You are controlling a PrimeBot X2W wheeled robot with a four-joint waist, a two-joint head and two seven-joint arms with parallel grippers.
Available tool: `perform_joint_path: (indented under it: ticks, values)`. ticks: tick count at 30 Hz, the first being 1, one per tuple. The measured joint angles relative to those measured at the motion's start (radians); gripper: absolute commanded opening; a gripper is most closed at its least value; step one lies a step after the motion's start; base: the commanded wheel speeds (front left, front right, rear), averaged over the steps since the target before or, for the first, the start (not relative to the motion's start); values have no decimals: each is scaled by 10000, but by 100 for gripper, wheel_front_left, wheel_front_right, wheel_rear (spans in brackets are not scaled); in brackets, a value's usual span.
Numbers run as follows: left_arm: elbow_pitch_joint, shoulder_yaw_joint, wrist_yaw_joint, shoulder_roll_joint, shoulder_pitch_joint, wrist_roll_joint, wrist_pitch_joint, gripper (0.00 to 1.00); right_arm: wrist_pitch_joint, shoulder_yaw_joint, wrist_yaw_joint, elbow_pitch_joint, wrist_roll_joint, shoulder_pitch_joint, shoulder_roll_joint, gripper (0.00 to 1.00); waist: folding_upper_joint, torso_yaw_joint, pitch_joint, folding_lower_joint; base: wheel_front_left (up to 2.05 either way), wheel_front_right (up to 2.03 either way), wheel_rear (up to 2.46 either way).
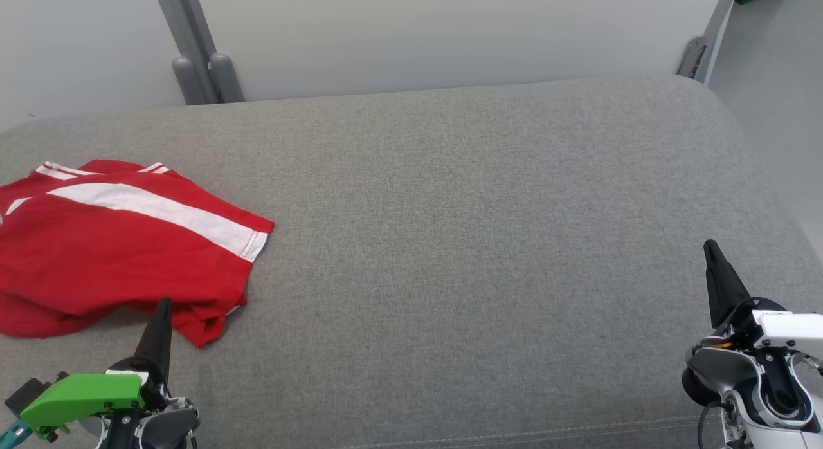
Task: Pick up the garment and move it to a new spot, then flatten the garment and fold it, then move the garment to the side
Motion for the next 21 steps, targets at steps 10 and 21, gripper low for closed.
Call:
perform_joint_path:
  ticks: [10, 21]
  values:
    - [-2, 0, 0, 0, 0, 0, 0, 0, 0, 0, 0, 0, 0, 0, 0, 0, 0, 0, 0, 0, 0, 0, 0]
    - [556, -109, 13, -236, 484, 6, -2, 100, 0, 25, -59, 548, -2, 583, 272, 100, 0, -1, 2, 0, 0, 0, 0]
